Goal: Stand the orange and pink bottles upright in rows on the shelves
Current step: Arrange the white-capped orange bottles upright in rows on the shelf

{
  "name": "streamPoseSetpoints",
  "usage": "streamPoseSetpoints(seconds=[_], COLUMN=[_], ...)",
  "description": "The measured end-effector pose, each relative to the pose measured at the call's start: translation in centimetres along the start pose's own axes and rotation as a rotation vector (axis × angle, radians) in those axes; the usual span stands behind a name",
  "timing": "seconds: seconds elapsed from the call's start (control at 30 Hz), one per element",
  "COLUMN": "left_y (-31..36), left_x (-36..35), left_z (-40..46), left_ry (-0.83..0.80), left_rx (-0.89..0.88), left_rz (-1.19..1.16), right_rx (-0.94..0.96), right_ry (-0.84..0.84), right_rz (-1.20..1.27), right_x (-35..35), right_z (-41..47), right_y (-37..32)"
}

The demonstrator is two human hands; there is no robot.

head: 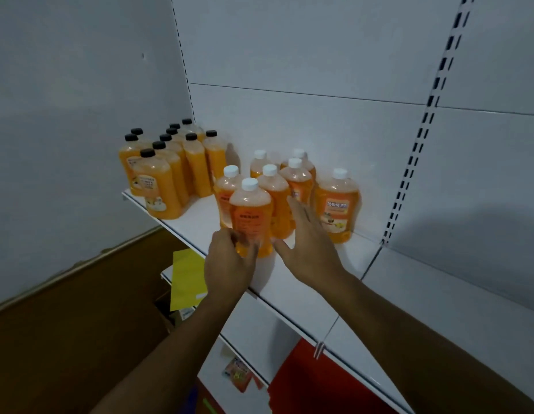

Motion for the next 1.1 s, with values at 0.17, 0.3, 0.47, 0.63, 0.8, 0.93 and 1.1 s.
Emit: streamPoseSetpoints(seconds=[0.17, 0.3, 0.47, 0.63, 0.8, 0.93, 1.1], left_y=[-1.1, -1.2, 0.4, 5.8, 11.7, 16.5, 22.6], left_x=[-0.8, -1.3, -1.5, -3.4, -6.8, -10.9, -15.6], left_z=[1.5, 2.3, 1.0, -3.7, -8.0, -11.3, -17.8], left_ry=[-0.152, -0.186, -0.136, -0.14, -0.48, -1.056, -1.469], left_rx=[0.045, -0.074, -0.154, -0.325, -0.314, -0.023, -0.056], left_rz=[-0.26, -0.304, -0.291, -0.394, -0.505, -0.752, -0.814], right_rx=[-0.022, -0.026, -0.112, -0.3, -0.417, -0.437, -0.476], right_ry=[-0.015, 0.016, 0.069, 0.188, 0.209, 0.159, 0.215], right_rz=[0.207, 0.266, 0.43, 0.469, 0.367, 0.519, 0.45], right_x=[-3.2, -3.9, -2.5, 1.9, 10.3, 17.0, 23.0], right_z=[2.7, 3.0, 1.8, -0.9, -5.1, -10.5, -16.7], right_y=[-1.0, -1.1, -0.4, 2.2, 7.3, 10.5, 13.3])
Point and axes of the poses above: each hand's wrist, its own z-axis towards the middle knuckle, its own x-axis out of the back of the hand, y = z × x, the point moved 5 cm from there along z, towards the middle knuckle, and after that the axes turned 2 degrees about -y, right-handed, at the moved point
